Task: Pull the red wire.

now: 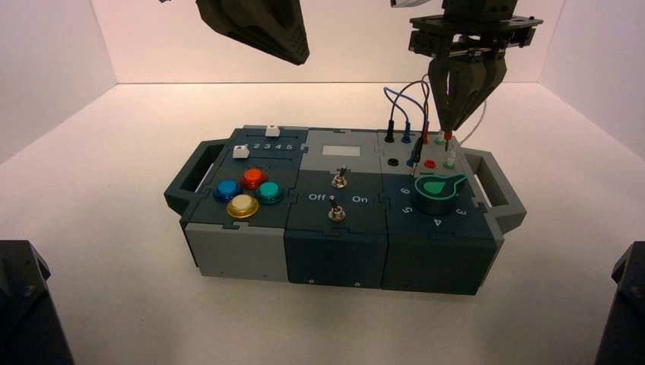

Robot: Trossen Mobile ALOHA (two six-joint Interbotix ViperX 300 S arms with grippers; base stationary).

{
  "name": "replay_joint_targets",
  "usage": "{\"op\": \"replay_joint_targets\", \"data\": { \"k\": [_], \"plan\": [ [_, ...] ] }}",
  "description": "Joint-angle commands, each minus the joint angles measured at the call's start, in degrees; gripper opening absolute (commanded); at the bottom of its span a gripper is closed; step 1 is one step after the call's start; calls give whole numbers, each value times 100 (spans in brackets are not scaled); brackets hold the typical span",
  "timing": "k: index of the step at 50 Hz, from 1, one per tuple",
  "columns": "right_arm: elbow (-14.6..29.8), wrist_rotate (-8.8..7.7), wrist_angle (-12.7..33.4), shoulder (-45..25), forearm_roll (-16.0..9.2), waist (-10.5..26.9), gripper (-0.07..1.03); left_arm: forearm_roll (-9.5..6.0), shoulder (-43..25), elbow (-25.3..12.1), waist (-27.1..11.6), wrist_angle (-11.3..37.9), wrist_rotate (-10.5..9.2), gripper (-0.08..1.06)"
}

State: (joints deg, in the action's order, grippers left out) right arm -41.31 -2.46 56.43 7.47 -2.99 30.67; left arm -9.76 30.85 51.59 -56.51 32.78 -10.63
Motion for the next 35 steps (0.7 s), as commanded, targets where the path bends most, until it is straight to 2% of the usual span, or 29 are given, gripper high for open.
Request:
{"op": "replay_joint_targets", "data": {
  "k": [1, 12, 18, 27, 35],
  "plan": [
    [53, 18, 9, -26, 0, -18, 7, 18, 26, -211, 70, 0, 70, -3],
    [-97, -44, 9, -9, 9, -9, 27, 18, -53, -290, 255, 9, 105, -3],
    [-185, -53, 0, 79, 123, -18, 44, 62, -193, -299, 316, 9, 141, -3],
    [-360, -70, -9, 387, 123, -9, 45, 62, -448, -352, 316, 9, 149, -3],
    [-343, -88, 18, 624, 132, -9, 45, 62, -562, -431, 316, -35, 149, -3]
  ]
}}
